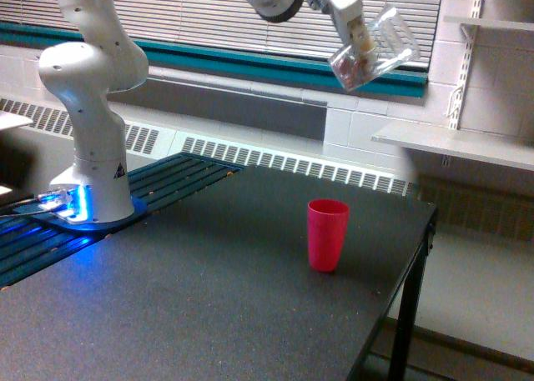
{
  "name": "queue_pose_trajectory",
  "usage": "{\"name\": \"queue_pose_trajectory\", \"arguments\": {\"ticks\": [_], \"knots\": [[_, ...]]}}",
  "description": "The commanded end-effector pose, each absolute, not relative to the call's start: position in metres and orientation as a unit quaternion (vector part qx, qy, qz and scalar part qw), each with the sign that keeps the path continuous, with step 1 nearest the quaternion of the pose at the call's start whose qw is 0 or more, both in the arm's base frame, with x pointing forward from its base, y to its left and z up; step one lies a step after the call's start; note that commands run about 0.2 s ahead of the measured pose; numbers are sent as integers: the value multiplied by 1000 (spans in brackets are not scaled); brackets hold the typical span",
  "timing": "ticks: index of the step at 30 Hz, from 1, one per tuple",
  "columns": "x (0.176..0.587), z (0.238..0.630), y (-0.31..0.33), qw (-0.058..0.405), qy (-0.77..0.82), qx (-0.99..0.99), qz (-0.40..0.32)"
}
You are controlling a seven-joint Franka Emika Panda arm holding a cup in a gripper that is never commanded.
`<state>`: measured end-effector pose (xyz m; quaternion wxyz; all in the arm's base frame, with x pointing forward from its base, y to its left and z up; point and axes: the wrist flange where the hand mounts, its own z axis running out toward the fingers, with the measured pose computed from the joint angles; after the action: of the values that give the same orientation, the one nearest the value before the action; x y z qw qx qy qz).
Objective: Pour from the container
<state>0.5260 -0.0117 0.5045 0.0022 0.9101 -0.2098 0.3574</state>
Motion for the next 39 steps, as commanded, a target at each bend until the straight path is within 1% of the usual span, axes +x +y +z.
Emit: {"name": "queue_pose_trajectory", "arguments": {"ticks": [1, 13, 23, 39], "knots": [[517, 489, -6, 11, -199, 913, 355], [501, 450, -5, 39, -191, 922, 334], [487, 429, 0, 65, -180, 924, 330], [465, 385, -3, 93, -178, 935, 290]]}}
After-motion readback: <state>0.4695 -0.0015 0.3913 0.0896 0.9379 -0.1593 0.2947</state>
